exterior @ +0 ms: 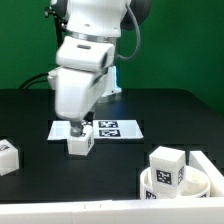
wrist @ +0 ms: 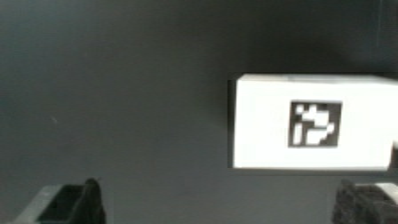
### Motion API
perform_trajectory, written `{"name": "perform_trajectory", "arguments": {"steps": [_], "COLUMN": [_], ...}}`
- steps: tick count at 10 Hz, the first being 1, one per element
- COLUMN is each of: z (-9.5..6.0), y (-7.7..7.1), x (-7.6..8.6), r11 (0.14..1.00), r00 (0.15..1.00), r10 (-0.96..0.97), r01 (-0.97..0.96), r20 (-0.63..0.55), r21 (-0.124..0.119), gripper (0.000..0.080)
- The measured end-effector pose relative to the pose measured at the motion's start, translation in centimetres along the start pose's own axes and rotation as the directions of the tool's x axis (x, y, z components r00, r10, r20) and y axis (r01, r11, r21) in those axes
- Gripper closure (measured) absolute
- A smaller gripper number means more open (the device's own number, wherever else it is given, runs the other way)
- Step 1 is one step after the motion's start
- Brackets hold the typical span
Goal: Assemble stool
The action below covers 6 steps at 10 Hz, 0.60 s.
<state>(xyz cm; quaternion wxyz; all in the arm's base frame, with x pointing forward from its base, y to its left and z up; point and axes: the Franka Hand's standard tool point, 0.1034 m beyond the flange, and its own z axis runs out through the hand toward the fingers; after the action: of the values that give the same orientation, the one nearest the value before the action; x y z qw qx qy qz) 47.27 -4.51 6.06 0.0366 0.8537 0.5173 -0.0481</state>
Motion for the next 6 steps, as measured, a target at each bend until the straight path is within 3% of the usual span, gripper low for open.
{"name": "perform_trajectory", "arguments": {"steps": [1, 5, 6], "z": [0.0, 0.0, 0.07], "y": [-0.22, -0.28, -0.27], "x": [-0.18, 0.13, 0.13], "r11": [0.98, 0.919, 0.873], "r00": [0.98, 0.92, 0.875], "r10": [0.195, 0.391, 0.483], "r01": [-0.196, -0.392, -0.484], "r20": [0.022, 0.023, 0.026], "r21": [0.036, 0.047, 0.059], "gripper": [0.0151, 0.0151, 0.0151]}}
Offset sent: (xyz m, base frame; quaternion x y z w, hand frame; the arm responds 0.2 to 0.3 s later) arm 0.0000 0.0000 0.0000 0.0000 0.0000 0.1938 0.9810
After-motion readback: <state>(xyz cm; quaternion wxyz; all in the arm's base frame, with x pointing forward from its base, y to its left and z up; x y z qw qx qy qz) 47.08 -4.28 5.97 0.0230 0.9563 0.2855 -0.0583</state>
